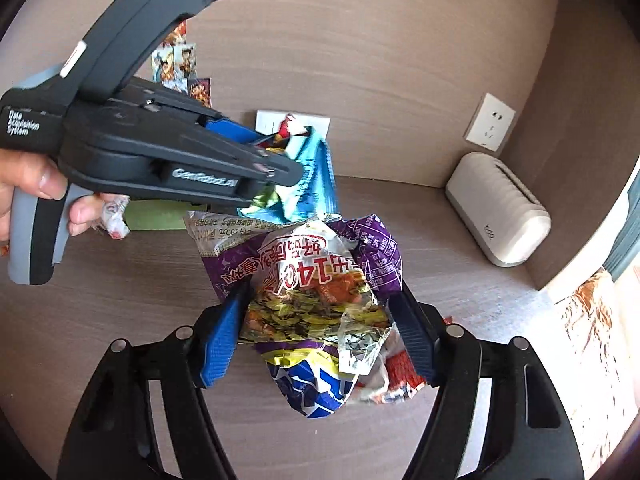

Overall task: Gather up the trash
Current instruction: 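Grasp the blue wrapper with the left tool while the right tool grasps the purple chip bag, then carry both wrappers over the white bin and open both tools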

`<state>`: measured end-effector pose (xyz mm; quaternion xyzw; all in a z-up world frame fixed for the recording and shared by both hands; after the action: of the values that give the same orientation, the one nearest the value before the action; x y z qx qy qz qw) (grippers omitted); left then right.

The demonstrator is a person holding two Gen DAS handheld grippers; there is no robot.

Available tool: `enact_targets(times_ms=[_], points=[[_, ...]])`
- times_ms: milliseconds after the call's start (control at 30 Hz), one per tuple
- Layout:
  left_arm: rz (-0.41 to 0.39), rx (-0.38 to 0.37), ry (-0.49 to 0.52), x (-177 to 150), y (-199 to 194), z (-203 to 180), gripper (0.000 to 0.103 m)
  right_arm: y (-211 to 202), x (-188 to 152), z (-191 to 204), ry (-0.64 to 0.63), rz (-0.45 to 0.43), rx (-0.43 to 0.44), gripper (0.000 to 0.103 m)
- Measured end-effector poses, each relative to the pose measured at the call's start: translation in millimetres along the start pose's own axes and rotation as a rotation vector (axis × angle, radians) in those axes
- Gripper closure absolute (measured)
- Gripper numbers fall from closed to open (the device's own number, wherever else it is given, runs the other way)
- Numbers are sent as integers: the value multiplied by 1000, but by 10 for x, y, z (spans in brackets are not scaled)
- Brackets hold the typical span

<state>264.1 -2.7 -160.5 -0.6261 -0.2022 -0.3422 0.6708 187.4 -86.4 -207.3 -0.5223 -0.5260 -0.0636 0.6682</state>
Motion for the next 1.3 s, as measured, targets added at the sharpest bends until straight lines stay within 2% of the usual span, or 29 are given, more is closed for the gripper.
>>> enact_targets(times_ms=[100, 367, 567, 733, 1000, 1300], points=[[-16, 27, 8, -18, -219, -24, 65, -199, -25, -13, 20, -28, -13, 32], [-61, 40, 53, -49, -693, -288, 65, -678, -184, -128, 71, -72, -49, 32], [-77, -8, 90, -34, -852, -611, 65, -1014, -379, -200, 101, -93, -105, 32], [-79, -59, 160, -30, -923, -996, 65, -1260, -576, -343, 145, -90, -164, 32], [-81, -157, 271, -13, -946, -1702, 65, -1639, -1013, -658, 243, -55, -247, 32], [-56, -233, 371, -32, -887, -2450, 65, -1946, -1523, -1027, 335, -23, -311, 32]])
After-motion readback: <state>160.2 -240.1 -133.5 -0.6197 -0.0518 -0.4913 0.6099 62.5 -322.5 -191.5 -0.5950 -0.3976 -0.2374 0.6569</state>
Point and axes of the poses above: each gripper's, at about its wrist camera, not at the fingertips, and y roughly the way its jaws point, z to its left, x to its top, the point moved 2 cm from there along y, roughly the way its jaws point, and after that the axes turned 11 degrees about x, right-handed, at the moved point
